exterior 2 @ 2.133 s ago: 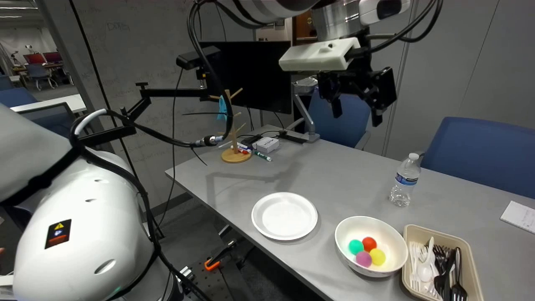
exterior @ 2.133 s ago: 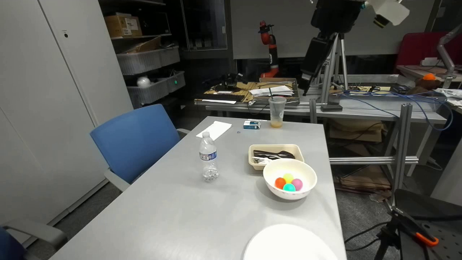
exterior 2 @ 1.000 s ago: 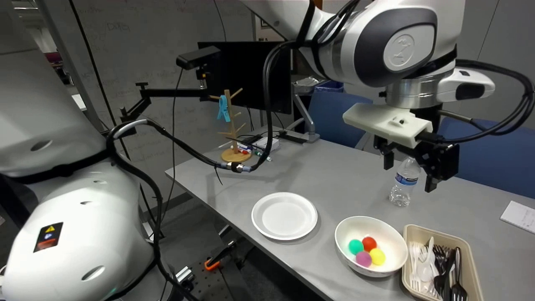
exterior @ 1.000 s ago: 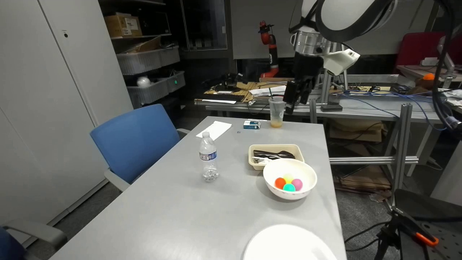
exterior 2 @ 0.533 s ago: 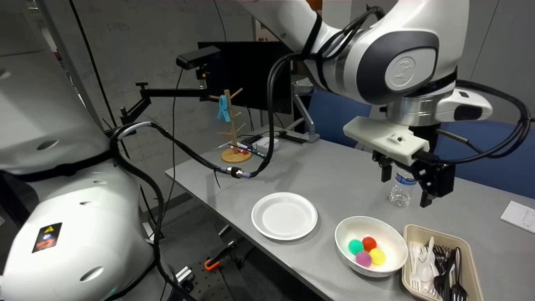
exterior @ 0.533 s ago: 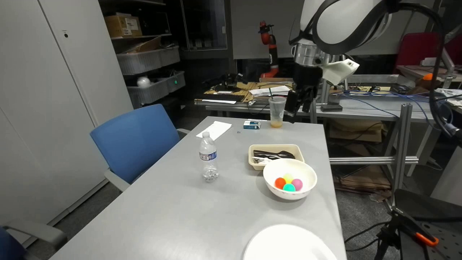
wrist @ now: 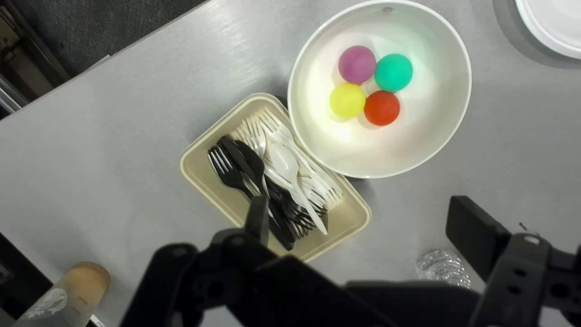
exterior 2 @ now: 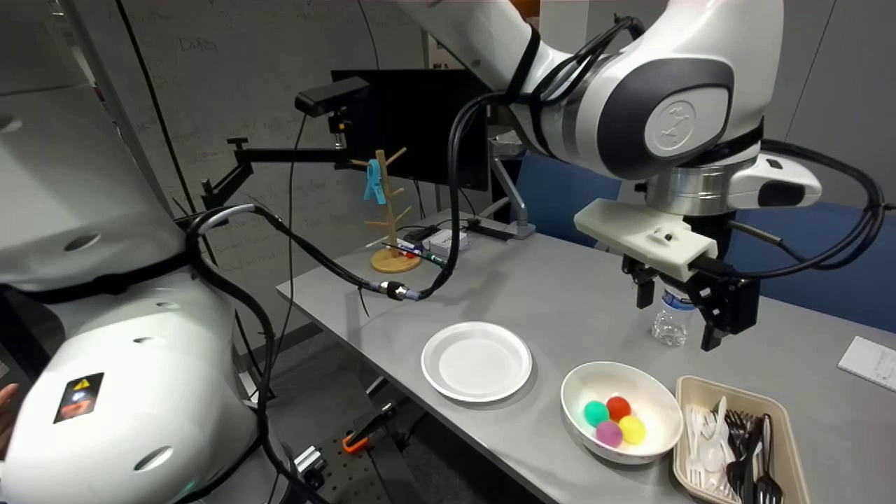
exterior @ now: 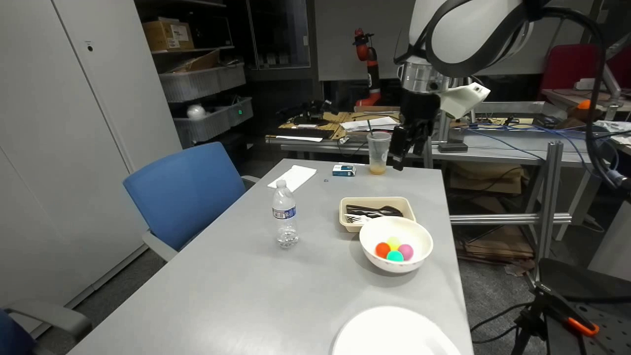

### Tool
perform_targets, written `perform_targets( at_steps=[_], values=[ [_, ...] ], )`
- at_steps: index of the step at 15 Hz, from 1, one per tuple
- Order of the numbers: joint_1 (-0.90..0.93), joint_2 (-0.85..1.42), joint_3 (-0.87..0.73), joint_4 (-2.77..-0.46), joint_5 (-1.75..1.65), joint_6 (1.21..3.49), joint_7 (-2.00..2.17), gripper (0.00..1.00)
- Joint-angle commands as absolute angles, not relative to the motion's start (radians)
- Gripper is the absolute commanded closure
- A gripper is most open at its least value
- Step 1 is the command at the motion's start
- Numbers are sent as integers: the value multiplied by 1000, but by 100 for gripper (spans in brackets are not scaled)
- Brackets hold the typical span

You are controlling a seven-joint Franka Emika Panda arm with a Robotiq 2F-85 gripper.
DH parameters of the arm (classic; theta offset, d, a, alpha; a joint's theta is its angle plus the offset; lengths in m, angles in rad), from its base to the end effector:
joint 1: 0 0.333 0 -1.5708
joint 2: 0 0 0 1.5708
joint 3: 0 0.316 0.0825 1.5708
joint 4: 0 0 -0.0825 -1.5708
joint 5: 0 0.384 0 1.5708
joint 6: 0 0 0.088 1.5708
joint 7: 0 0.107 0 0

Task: Take one ball out of the bowl and put it on the plate

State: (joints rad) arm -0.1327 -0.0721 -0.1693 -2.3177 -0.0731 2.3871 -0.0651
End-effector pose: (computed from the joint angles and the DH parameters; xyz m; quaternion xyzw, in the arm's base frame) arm 0.4896 -0.1537 0.3846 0.9929 -0.0934 0.0653 0.0332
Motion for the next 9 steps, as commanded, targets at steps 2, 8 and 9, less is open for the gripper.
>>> perform_targets(
  at_steps=[2, 8, 9],
  values=[
    [-134, 29, -160, -2309, -40, 2400, -111, 0],
    [-149, 149, -145, -2307, 67, 2398, -175, 0],
    [-152, 166, -140, -2307, 95, 2399, -193, 0]
  ],
)
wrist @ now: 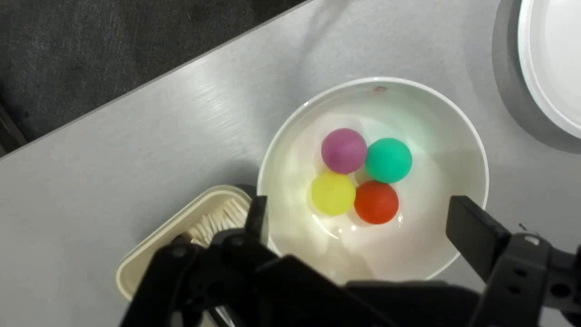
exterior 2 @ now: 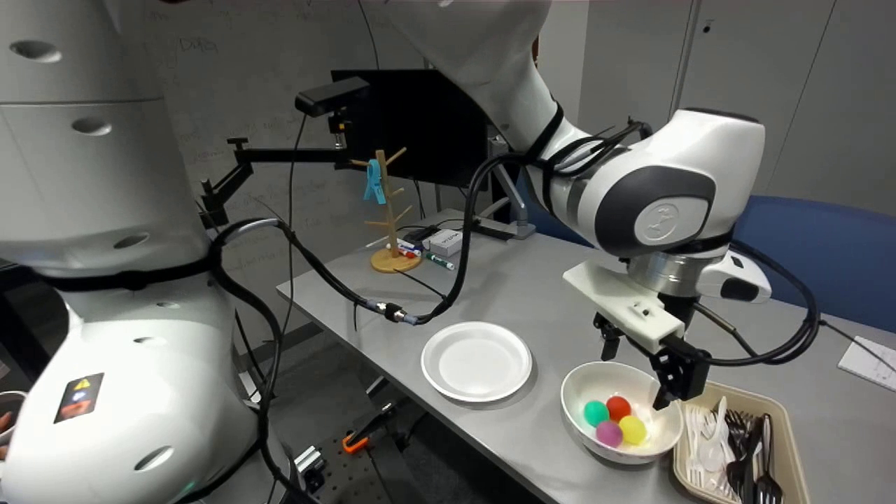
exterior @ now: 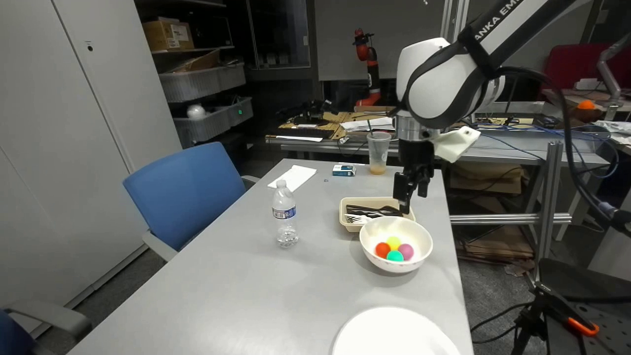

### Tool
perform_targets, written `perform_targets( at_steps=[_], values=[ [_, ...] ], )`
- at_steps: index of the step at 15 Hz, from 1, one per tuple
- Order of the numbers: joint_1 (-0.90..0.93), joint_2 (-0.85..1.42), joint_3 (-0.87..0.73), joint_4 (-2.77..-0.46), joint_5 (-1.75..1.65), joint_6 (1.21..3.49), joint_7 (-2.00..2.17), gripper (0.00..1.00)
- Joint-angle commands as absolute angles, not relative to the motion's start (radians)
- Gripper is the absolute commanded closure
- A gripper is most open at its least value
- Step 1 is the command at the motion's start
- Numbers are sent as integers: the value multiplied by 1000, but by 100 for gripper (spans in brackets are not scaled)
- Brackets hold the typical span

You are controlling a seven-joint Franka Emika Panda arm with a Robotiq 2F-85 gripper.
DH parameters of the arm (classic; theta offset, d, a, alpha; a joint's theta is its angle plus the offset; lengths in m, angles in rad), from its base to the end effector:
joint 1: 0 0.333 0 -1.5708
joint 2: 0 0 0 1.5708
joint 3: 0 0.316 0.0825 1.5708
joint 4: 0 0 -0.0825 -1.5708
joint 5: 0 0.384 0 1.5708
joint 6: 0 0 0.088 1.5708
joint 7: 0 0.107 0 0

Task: Take one ball out of the bowl and put it on the plate

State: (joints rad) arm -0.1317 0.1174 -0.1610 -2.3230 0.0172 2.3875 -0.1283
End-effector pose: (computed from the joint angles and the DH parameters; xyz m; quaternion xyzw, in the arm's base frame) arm 0.4902 -0.1479 0.2863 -0.9958 0.0882 0.0258 0.0018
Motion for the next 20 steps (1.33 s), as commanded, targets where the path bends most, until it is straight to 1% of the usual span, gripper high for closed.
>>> perform_targets(
  at_steps=[1, 6, 8, 9, 14, 20],
  values=[
    [-155, 184, -135, -2304, 122, 2401, -212, 0],
    [-165, 256, -104, -2277, 211, 2446, -287, 0],
    [-159, 275, -102, -2269, 189, 2478, -264, 0],
    [-156, 245, -107, -2295, 170, 2451, -241, 0],
    [-157, 265, -101, -2281, 169, 2466, -241, 0],
    [-148, 341, -87, -2261, 144, 2570, -249, 0]
  ],
)
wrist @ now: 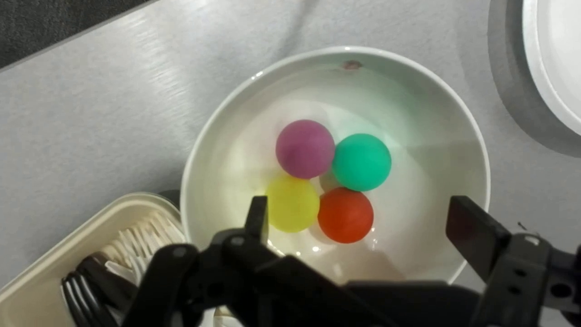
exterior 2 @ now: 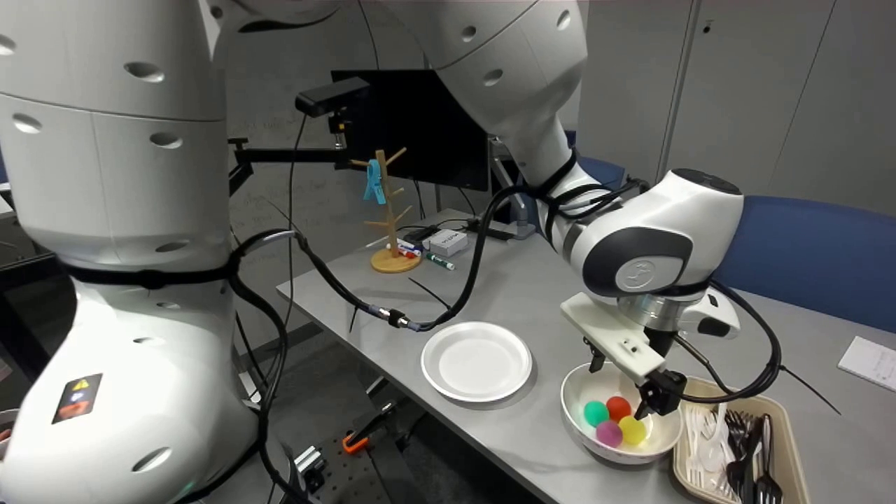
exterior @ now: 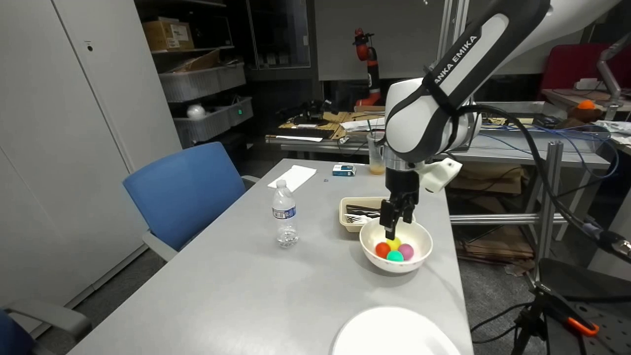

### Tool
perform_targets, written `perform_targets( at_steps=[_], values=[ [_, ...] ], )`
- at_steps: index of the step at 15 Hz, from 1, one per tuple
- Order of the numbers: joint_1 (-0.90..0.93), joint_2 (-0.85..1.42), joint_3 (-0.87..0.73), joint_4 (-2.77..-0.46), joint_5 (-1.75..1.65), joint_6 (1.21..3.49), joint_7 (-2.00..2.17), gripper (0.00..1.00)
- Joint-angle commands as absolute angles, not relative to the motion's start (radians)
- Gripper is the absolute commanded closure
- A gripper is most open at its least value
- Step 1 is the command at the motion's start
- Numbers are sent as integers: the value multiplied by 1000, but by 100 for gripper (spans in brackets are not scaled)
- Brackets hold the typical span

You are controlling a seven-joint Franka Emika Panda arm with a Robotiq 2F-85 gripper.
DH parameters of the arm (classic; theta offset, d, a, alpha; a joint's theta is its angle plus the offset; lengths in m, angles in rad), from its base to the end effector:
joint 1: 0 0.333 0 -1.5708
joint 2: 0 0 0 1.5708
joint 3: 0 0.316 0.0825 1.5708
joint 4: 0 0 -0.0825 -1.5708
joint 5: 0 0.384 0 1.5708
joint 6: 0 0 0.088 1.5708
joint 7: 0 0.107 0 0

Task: Take one ball out of the bowl and put it on the plate

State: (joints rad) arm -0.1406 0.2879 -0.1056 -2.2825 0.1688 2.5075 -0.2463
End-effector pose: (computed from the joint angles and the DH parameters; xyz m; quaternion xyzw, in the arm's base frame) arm 0.5106 -0.1307 0.2226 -0.9967 0.0677 0.0207 0.0391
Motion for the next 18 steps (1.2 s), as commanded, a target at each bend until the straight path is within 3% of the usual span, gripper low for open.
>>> perform_targets(
  at_steps=[1, 8, 18],
  values=[
    [-146, 356, -86, -2258, 129, 2595, -247, 0],
    [-162, 426, -70, -2247, 91, 2708, -237, 0],
    [-163, 413, -68, -2255, 88, 2688, -232, 0]
  ],
)
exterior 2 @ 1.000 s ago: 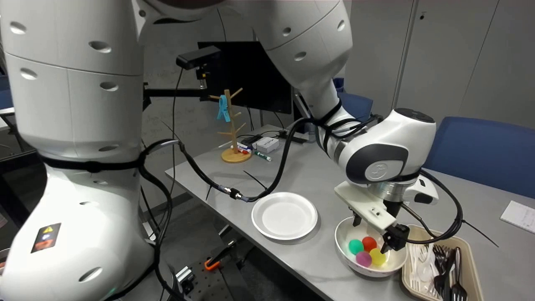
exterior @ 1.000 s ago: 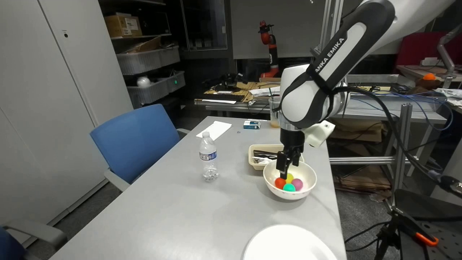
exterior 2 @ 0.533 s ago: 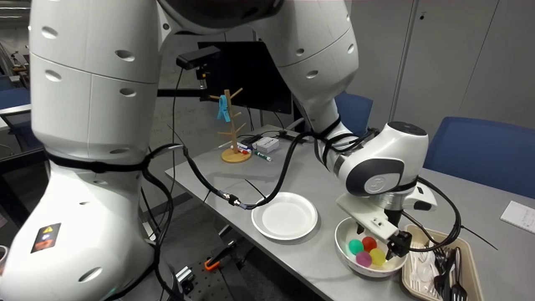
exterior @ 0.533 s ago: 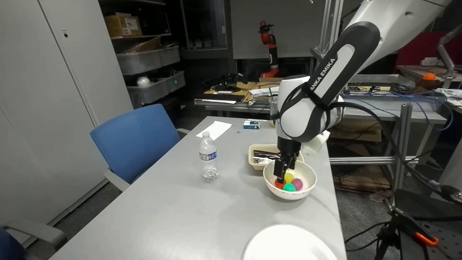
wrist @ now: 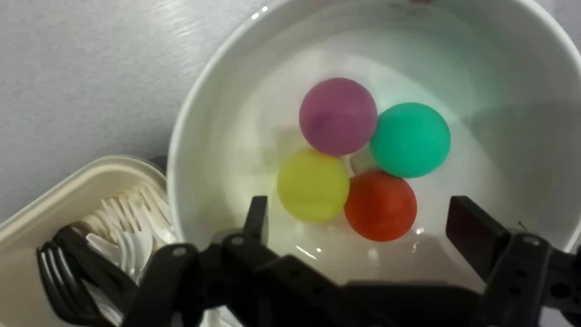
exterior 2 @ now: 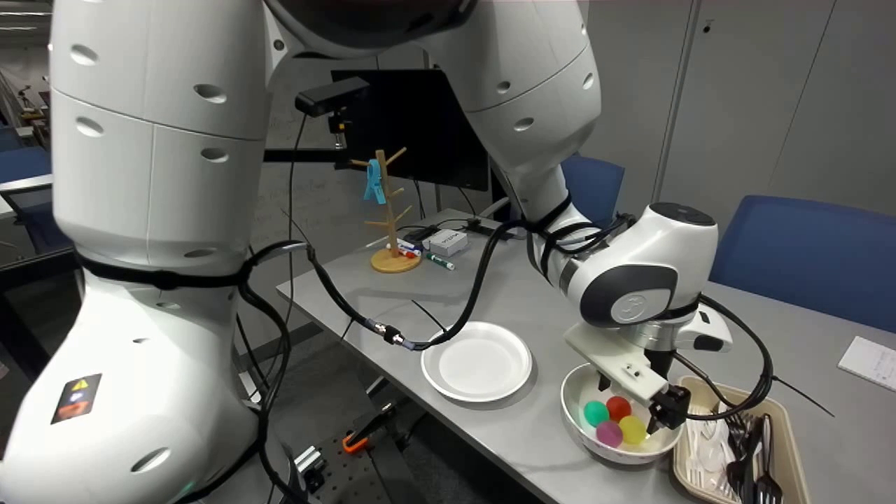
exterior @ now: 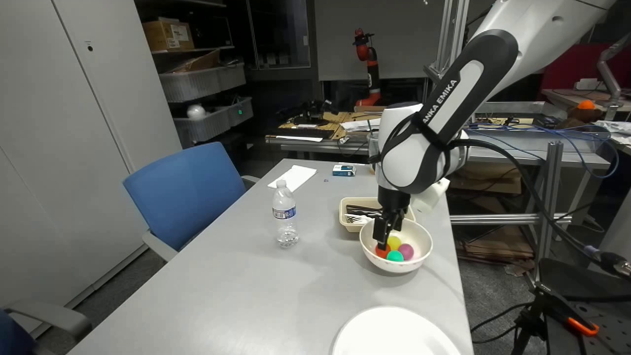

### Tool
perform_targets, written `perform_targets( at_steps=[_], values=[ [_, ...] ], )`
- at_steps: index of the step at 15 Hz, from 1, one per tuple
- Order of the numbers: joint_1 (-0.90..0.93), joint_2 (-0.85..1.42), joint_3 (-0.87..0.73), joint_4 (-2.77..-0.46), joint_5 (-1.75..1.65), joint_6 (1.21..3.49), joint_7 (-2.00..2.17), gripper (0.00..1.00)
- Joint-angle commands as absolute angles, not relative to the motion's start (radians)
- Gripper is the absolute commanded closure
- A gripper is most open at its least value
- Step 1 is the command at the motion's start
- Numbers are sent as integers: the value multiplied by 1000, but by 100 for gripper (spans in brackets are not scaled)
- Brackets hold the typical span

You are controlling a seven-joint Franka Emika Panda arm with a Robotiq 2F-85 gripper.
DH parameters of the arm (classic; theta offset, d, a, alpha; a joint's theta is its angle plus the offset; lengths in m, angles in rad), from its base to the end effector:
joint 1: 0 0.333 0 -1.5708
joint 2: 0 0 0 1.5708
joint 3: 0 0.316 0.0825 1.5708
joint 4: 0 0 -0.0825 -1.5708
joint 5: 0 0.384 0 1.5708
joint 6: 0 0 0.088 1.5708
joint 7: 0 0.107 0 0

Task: Take one ball out of the bowl and put it on the plate

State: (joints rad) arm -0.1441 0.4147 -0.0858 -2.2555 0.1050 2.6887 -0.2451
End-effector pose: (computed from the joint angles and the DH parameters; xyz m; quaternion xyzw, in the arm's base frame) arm 0.5255 -0.1279 0.1798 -0.9993 0.0356 -0.0119 0.0035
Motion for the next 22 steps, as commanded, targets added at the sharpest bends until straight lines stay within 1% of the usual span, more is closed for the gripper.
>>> perform_targets(
  at_steps=[1, 10, 11, 12, 13, 14, 15, 17, 18, 22],
  values=[
    [-165, 415, -65, -2255, 86, 2688, -241, 0],
    [-174, 445, -46, -2247, 68, 2692, -279, 0],
    [-175, 448, -43, -2247, 69, 2692, -281, 1],
    [-177, 449, -41, -2248, 70, 2693, -284, 7],
    [-178, 450, -39, -2248, 70, 2693, -285, 16],
    [-181, 450, -36, -2249, 71, 2694, -288, 31],
    [-183, 451, -35, -2249, 71, 2695, -290, 40],
    [-189, 451, -32, -2249, 74, 2695, -297, 54],
    [-192, 452, -30, -2249, 75, 2695, -301, 63],
    [-202, 454, -25, -2251, 76, 2696, -308, 95]
  ],
)
